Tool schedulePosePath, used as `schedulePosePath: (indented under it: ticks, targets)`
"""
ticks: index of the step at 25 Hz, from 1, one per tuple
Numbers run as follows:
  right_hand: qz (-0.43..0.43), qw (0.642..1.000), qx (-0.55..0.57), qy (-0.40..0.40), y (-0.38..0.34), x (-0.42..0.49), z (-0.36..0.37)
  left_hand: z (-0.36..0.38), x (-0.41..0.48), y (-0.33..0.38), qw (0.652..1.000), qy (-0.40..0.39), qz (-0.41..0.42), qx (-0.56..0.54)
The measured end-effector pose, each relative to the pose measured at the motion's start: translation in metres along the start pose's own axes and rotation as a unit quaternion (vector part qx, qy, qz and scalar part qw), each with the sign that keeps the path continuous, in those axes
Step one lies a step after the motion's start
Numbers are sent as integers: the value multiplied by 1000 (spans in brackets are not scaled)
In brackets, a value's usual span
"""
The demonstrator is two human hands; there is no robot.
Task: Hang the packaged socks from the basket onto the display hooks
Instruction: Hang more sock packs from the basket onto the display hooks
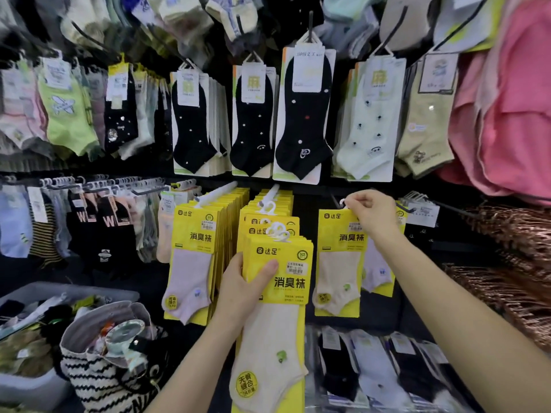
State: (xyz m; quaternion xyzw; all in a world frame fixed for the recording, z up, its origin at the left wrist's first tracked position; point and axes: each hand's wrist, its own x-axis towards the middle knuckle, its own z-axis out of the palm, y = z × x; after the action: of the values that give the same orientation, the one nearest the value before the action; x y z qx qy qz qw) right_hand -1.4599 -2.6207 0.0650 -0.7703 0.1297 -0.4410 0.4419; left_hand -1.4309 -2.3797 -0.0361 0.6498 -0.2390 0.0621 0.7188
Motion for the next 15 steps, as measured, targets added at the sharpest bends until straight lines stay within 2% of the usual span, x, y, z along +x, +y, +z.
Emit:
schedulePosePath:
  ticks: [6, 10, 11, 13, 15]
  targets:
    - [12, 997, -58, -52, 16, 5, 6, 16, 1, 0, 1000, -11, -8, 6]
    - [-100, 992, -68, 31, 8, -23, -7, 27, 1, 3, 1000, -22, -5, -11]
    - [-105, 993, -42, 12, 7, -37, -8, 30, 2, 4, 1000, -18, -3, -13]
    - [-56, 995, 8, -82, 7, -65, -4, 38, 5, 5, 1000, -7, 5, -12]
    - [1, 989, -7, -150, 12, -83, 3, 48, 7, 4, 1000, -6, 11, -14]
